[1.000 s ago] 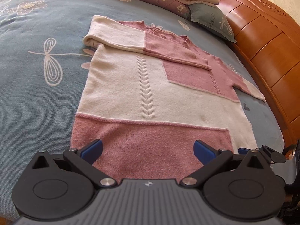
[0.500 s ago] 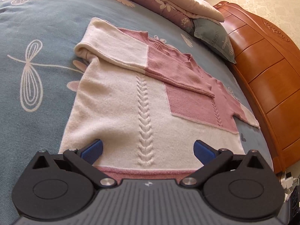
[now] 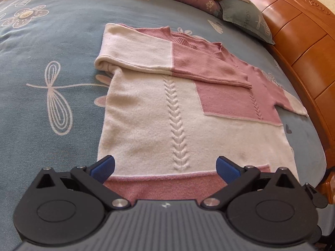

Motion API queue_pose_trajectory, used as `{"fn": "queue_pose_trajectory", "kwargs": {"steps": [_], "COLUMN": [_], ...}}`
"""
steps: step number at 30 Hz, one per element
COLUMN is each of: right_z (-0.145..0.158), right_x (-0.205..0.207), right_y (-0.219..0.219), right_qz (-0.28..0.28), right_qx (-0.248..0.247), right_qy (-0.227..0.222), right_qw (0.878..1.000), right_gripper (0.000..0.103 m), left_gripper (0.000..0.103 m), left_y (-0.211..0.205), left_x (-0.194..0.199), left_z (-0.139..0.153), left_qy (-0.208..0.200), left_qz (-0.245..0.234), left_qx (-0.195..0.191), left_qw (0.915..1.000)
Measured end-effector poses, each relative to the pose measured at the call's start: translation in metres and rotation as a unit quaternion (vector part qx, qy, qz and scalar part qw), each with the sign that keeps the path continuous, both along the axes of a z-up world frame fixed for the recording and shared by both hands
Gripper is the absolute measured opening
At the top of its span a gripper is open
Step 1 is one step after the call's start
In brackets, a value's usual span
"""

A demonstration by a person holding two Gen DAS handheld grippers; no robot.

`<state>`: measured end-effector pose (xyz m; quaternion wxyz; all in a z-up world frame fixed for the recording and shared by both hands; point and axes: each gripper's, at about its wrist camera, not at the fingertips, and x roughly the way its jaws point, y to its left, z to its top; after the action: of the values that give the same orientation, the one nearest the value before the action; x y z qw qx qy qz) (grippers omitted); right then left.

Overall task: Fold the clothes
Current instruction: 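Move the open right tool across the sweater body toward the spread sleeve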

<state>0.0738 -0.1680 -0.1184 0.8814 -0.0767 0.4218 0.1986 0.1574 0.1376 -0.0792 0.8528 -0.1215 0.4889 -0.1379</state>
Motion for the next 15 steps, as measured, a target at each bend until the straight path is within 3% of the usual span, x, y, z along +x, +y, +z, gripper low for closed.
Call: {"fn": "queue_pose_trajectory", "kwargs": {"steps": [3, 6, 10, 15], "right_z": [0.000, 0.000, 0.000, 0.005], "right_x": [0.000, 0.000, -0.001, -0.001], "right_y": [0.001, 0.000, -0.001, -0.004], "right_qz": [-0.002, 0.000, 0.001, 0.005], "right_qx": [-0.001, 0.001, 0.000, 0.001], "right_qy": [-0.001, -0.002, -0.005, 0.007], "right_qw": [1.000, 1.000, 1.000, 1.000], "right_gripper": [0.103, 0.103, 0.103, 0.103], "left_gripper": [0.102, 0.102, 0.102, 0.102], "left_y": [-0.002, 0.001, 0.005, -0.010], "left_x": [-0.027, -0.053, -0.073, -0.065], "left_z": [0.004, -0.009, -0.018, 0.011], "left_qy": [0.017, 0.060, 0.070, 0.009], "left_qz": [-0.022, -0.022, -0.003, 0.001], "left_qx": [-0.009, -0.040, -0.027, -0.005], "left_qw": [0.9996, 0.9971, 0.9971, 0.9999]}}
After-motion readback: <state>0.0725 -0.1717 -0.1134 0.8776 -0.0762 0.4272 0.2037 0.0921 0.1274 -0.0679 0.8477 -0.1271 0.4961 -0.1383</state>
